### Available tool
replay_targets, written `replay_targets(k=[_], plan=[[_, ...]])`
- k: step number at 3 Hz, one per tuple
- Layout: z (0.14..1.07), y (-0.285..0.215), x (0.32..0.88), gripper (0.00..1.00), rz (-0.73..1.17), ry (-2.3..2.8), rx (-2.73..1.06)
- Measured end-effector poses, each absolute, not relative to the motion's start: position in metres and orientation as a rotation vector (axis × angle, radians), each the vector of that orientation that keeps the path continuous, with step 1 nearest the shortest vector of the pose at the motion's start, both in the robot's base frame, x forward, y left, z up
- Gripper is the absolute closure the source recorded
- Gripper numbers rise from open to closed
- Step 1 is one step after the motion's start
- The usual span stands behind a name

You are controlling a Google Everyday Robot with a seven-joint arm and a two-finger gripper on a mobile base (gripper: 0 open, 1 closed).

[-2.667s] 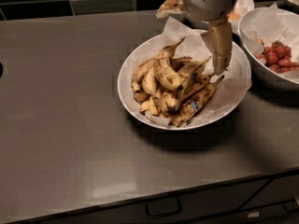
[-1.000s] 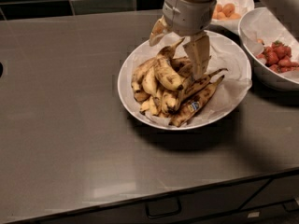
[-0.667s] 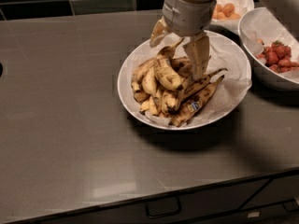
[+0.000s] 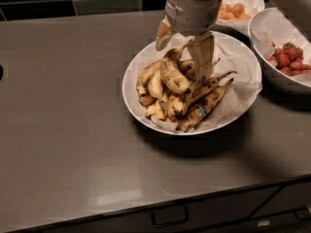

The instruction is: Pick banana from white bowl

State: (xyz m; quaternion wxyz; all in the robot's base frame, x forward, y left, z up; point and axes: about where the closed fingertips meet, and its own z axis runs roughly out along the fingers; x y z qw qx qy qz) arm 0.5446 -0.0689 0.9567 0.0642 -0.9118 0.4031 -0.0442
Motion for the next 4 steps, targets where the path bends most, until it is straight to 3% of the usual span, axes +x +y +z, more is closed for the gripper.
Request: replay_targets(k=[4], plan=[[0.954, -0.050, 0.548, 0.29, -0.103, 1.118, -2.798]])
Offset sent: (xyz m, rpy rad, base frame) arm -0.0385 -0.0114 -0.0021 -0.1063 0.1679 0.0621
